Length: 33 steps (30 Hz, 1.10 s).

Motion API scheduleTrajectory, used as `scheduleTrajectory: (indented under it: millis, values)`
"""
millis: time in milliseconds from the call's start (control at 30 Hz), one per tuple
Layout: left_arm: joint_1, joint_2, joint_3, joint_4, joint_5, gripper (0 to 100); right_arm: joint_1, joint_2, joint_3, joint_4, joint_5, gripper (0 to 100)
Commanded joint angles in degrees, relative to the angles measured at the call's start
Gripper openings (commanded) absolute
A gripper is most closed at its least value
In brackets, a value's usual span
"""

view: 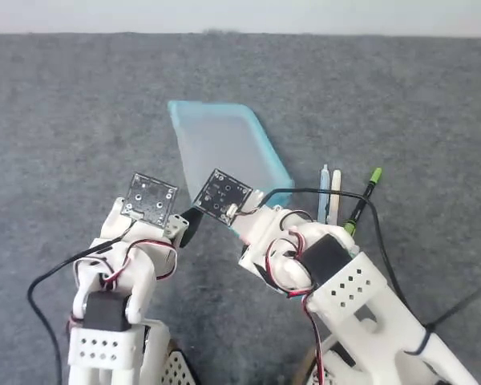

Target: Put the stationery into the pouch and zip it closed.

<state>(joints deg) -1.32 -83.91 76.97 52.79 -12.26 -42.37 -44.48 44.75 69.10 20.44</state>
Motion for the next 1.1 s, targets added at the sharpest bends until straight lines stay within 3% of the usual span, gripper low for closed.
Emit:
scheduleTrajectory:
  millis: [0,333,767,967,1067]
  values:
    - [-0.97,-0.70,-0.66,-1.93,1.14,29,1.01,-2.42,-0.44,1.10,1.23,0.6]
    - [-5.19,-0.70,-0.57,-3.78,1.23,29,11.56,-7.87,-2.55,3.74,3.96,0.6]
    - [-0.53,-0.70,0.57,-3.43,0.97,29,5.49,-10.68,-4.75,2.51,-0.26,0.6]
    - [5.10,-1.14,-4.62,6.42,1.23,29,5.49,-10.51,-7.56,1.98,-0.53,0.6]
    - [6.07,-1.14,-4.97,6.68,1.23,29,5.49,-10.51,-8.44,2.07,-1.93,0.6]
